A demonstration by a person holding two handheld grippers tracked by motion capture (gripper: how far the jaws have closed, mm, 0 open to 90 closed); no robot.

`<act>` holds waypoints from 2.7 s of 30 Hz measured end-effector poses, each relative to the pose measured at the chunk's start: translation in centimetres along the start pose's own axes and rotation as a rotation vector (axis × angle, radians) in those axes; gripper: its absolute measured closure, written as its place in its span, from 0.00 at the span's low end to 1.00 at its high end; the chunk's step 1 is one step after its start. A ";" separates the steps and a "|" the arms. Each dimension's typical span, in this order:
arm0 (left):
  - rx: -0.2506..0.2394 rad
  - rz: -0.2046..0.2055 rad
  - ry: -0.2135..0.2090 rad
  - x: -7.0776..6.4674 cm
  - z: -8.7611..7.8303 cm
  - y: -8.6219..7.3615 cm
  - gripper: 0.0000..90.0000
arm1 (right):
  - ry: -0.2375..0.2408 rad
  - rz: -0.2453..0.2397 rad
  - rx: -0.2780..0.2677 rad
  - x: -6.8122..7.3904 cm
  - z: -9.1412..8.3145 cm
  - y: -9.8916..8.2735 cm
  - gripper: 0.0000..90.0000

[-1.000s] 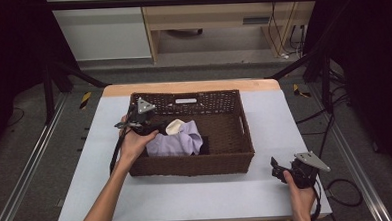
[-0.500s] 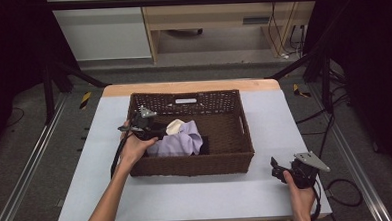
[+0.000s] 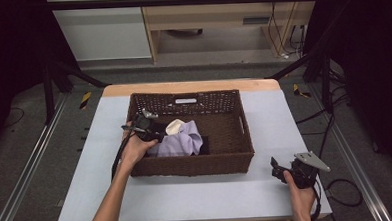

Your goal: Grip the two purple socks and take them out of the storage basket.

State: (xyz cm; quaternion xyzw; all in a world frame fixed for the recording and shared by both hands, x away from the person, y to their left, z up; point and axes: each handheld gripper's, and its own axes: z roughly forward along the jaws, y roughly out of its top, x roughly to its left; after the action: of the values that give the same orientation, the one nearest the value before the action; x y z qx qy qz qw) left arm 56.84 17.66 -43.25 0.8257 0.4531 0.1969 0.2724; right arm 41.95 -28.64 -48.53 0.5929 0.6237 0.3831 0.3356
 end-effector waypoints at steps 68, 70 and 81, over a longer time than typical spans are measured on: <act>-0.694 -0.102 -0.204 -1.5 -11.4 3.1 0.93 | 0.006 0.020 0.006 -0.2 0.1 0.0 0.05; -0.714 -0.099 -0.216 -1.7 -12.3 3.3 0.93 | 0.004 0.017 0.003 -0.2 0.0 0.0 0.05; -0.805 -0.070 -0.204 -2.0 -16.0 3.6 0.92 | 0.004 0.015 0.002 -0.2 0.0 0.0 0.05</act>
State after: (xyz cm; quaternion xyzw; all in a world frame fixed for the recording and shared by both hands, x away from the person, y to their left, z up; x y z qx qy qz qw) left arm 49.01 18.71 -28.73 0.6527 0.3385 0.2659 0.6235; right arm 42.00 -28.81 -48.53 0.5972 0.6203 0.3862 0.3308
